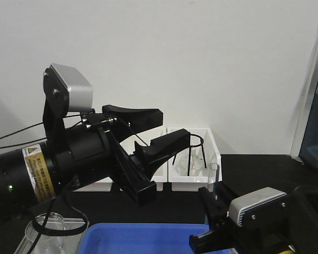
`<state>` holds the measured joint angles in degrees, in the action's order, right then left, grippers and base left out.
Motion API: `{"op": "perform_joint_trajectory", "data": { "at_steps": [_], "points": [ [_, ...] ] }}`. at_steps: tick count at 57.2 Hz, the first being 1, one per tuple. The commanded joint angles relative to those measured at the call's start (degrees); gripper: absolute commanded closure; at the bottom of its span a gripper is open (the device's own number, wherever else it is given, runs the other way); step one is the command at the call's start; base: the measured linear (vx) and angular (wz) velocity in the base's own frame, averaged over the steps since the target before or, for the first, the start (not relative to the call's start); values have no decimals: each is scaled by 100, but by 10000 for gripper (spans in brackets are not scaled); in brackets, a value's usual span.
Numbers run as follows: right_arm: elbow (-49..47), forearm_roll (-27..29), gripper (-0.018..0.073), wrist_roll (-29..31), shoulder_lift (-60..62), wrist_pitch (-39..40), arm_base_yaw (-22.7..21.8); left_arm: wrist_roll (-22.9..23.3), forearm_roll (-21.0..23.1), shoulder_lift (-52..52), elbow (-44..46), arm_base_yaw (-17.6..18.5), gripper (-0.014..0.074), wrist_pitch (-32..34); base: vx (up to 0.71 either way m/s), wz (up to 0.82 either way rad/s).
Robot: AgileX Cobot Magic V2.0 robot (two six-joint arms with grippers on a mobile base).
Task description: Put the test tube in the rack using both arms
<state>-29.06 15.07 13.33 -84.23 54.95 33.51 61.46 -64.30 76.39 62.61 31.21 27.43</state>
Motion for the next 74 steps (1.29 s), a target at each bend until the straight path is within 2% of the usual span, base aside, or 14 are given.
{"op": "perform_joint_trajectory", "data": {
  "at_steps": [1,8,12,21,33,39,51,66,74],
  "points": [
    [-166,600,567,599,162,798,-30,3,263,-196,188,-8,83,18,0,0],
    [-166,1508,567,1028,162,1098,-41,3,263,-196,188,-8,83,-40,0,0],
    [-166,1722,567,1111,162,1117,-194,3,263,-196,188,-8,83,-71,0,0],
    [-166,1578,567,799,245,935,-759,3,263,-196,188,-8,83,-103,0,0],
    [-166,1065,567,387,315,663,-1171,3,263,-196,188,-8,83,-210,0,0],
    [-166,909,567,237,315,549,-1219,3,263,-196,188,-8,83,-210,0,0],
    [-151,1007,567,155,235,111,-1219,3,263,-196,188,-8,83,-210,0,0],
    [308,999,567,-149,8,680,-1219,3,263,-196,188,-8,83,-210,0,0],
    [438,956,567,-192,-26,693,-1219,3,263,-196,188,-8,83,-198,0,0]
  ]
}}
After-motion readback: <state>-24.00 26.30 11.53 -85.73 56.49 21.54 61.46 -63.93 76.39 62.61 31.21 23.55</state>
